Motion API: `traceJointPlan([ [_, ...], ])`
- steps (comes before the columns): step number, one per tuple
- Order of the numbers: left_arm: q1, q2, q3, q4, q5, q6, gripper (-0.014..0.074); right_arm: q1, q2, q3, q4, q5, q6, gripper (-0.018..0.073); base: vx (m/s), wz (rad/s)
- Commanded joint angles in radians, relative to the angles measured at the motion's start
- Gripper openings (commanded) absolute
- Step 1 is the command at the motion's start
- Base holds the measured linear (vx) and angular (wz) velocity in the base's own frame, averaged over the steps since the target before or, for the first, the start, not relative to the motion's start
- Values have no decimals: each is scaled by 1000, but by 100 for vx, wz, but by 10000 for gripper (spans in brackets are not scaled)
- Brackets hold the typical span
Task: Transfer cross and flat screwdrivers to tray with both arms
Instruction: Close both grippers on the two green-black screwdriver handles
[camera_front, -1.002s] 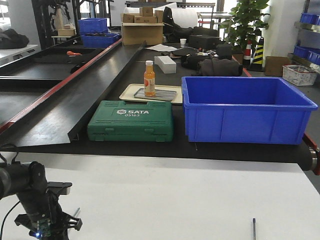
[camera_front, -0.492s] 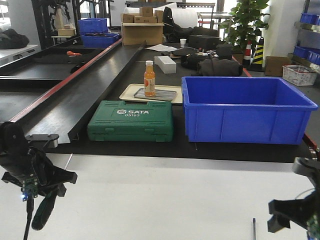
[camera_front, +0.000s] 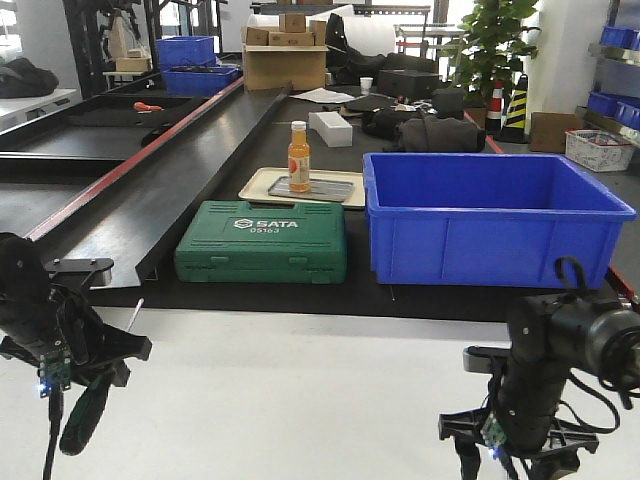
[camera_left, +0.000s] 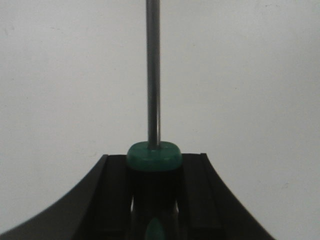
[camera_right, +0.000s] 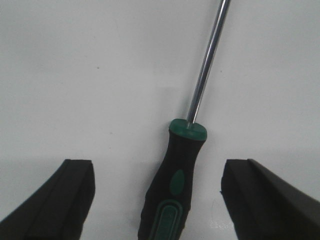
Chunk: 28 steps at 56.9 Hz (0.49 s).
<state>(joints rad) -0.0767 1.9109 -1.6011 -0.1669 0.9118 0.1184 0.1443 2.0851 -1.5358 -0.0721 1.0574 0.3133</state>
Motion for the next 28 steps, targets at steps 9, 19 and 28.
traceJointPlan([
  [9,-6,-66,-27,-20,-46,-2,-4,25,-25,-35,-50,-16,137,559,0,0],
  [19,-6,-66,-27,-20,-45,-2,-4,1,-6,7,-14,-30,144,559,0,0],
  [28,-6,-66,-27,-19,-45,12,-4,2,-5,71,-24,-108,157,559,0,0],
])
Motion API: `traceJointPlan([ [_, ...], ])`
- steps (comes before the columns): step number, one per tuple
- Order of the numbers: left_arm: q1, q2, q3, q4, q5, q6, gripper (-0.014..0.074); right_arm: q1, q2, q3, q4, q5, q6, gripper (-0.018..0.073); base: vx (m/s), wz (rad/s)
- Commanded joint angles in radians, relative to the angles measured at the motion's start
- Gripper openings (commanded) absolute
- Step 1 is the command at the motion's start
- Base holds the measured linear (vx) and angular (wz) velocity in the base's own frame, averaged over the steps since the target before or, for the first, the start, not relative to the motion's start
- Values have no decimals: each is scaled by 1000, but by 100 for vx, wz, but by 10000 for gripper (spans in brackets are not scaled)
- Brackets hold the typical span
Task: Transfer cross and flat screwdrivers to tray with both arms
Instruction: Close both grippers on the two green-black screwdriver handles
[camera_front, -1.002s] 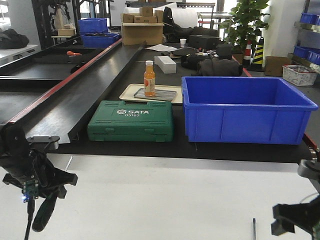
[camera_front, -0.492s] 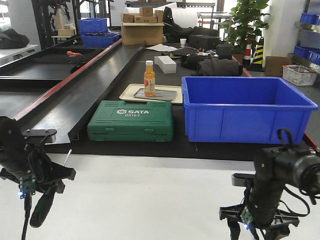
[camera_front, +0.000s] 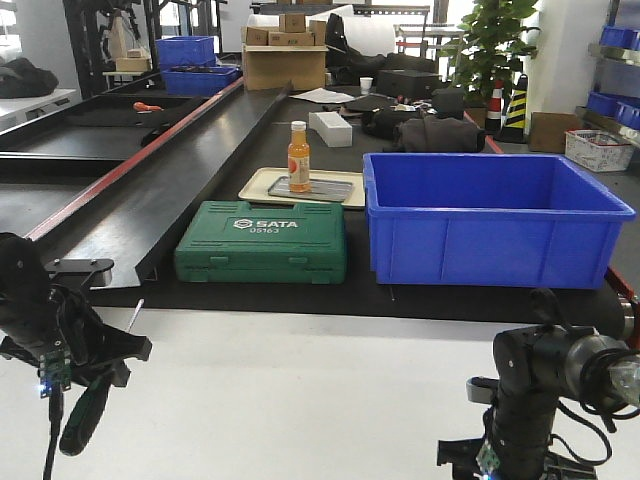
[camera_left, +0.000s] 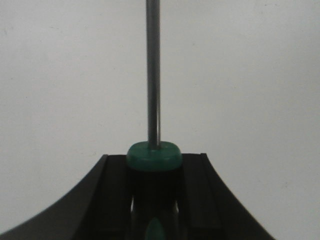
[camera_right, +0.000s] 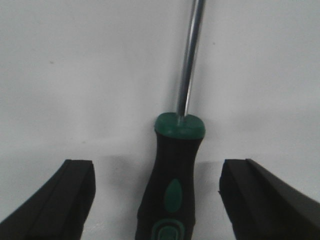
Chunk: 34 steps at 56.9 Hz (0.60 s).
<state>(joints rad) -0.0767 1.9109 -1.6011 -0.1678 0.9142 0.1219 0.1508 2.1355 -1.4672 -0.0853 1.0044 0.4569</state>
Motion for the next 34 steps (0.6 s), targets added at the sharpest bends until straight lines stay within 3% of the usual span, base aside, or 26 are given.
traceJointPlan([
  [1,-6,-66,-27,-19,-46,15,-4,-5,-55,3,-11,-63,16,559,0,0],
  [13,-6,-66,-27,-19,-39,20,-4,-6,-39,2,-18,-132,48,548,0,0],
  [34,-6,-66,-27,-19,-40,20,-4,-5,-2,2,-8,-89,48,487,0,0],
])
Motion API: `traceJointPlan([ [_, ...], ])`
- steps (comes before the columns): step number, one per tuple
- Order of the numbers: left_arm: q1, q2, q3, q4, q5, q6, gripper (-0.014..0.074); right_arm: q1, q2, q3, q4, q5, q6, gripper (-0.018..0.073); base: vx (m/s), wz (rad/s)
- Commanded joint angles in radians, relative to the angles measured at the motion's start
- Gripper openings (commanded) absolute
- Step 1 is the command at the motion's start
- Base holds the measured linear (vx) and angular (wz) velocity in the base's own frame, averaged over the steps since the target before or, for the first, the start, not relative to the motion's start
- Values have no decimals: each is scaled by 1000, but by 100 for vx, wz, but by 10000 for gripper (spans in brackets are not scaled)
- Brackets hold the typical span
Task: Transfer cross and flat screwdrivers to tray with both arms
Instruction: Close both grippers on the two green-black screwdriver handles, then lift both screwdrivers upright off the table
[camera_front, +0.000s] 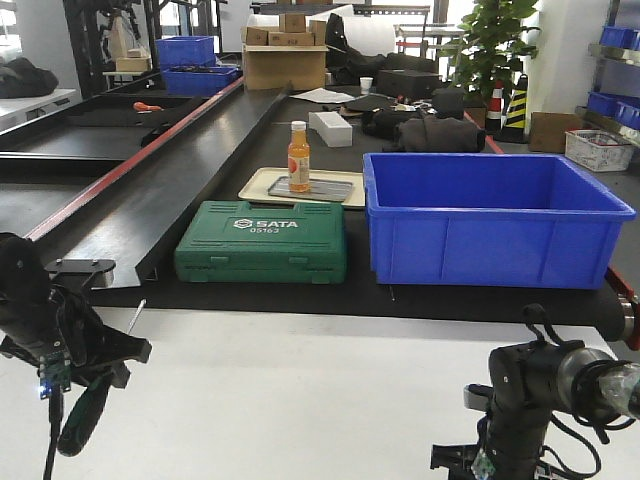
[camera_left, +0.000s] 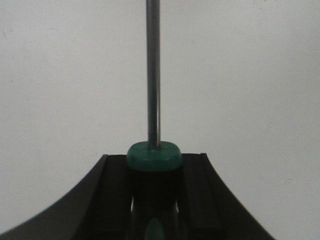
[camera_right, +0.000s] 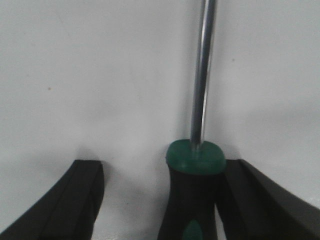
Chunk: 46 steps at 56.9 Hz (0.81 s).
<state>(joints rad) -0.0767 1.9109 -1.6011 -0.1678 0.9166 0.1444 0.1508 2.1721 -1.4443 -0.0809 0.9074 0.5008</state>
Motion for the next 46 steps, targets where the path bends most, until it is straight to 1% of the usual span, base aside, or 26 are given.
traceJointPlan([
  [1,-6,-66,-27,-19,-42,-2,-4,-5,-39,-20,-12,10,4,484,0,0],
  [9,-6,-66,-27,-19,-42,-2,-4,-5,-39,-20,-19,25,-1,434,0,0],
  [13,-6,-66,-27,-19,-42,-2,-4,-5,-39,-20,-19,30,-11,379,0,0],
  [20,-6,-66,-27,-19,-42,-2,-4,-5,-39,-20,-20,29,-46,262,0,0],
  [23,-6,-66,-27,-19,-42,-2,-4,-5,-39,-20,-25,26,-58,197,0,0],
  [28,-6,-66,-27,-19,-42,-2,-4,-5,-39,-20,-59,16,-61,93,0,0],
  [33,-6,-66,-27,-19,-43,0,-4,-5,-41,-24,-114,14,-75,-17,0,0],
  [39,-6,-66,-27,-19,-53,21,-4,-5,-58,-24,-171,10,-105,-14,0,0],
  [46,-6,-66,-27,-19,-66,15,-4,-5,-115,-24,-216,8,-128,-11,0,0],
])
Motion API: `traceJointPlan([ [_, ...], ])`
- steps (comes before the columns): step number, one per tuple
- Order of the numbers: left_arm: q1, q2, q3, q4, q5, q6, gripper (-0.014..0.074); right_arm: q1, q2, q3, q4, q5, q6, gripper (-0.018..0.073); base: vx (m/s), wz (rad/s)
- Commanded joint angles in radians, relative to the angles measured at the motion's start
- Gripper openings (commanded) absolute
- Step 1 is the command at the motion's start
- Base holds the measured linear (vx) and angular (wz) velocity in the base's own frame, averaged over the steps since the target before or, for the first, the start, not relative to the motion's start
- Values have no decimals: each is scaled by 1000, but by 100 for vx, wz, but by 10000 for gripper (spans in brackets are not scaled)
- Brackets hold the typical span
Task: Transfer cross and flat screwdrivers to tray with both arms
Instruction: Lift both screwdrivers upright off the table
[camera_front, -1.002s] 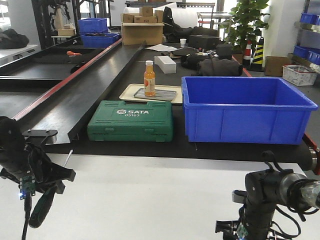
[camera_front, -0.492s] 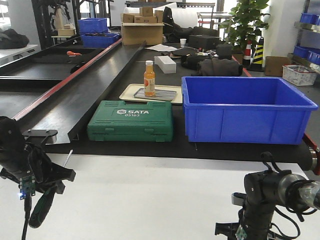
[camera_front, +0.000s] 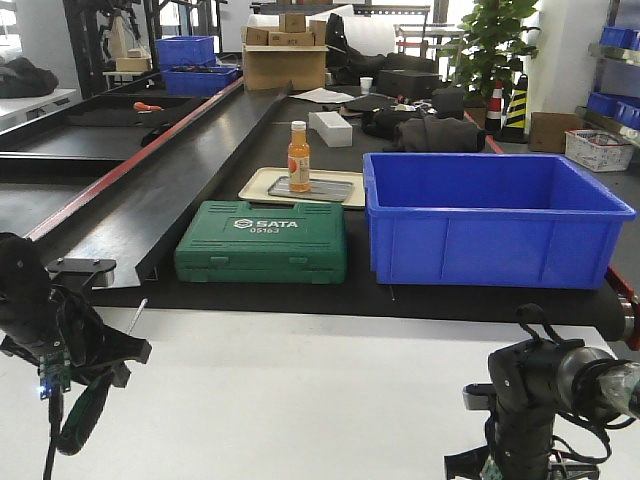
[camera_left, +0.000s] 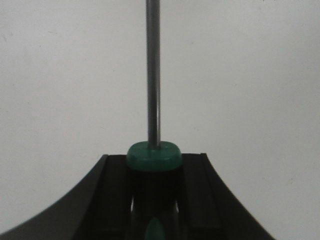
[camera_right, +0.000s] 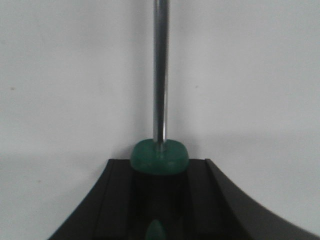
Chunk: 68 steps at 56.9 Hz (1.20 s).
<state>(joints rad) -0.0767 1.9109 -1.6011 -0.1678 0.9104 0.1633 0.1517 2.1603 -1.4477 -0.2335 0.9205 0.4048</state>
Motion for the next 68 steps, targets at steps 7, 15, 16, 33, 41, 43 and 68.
traceJointPlan([
  [7,-6,-66,-27,-23,-59,-31,-4,-6,-201,-21,-44,-58,-91,-8,0,0],
  [15,-6,-74,-27,-51,-58,-32,-4,-6,-338,-21,22,-124,-132,-8,0,0],
  [16,-6,-77,-27,-57,-58,-32,-4,-6,-353,-21,28,-128,-136,-8,0,0],
  [33,-6,-197,-27,-102,-67,-15,-4,-6,-637,-20,76,-133,-258,-8,0,0],
  [41,-7,-306,3,-144,-92,5,-4,-6,-754,-17,165,-103,-307,-8,0,0],
  [43,-7,-334,19,-161,-105,5,-4,-6,-774,-17,173,-93,-304,-8,0,0],
  [68,-6,-769,381,-280,-222,81,-4,-6,-1055,179,246,-124,-301,-8,0,0],
])
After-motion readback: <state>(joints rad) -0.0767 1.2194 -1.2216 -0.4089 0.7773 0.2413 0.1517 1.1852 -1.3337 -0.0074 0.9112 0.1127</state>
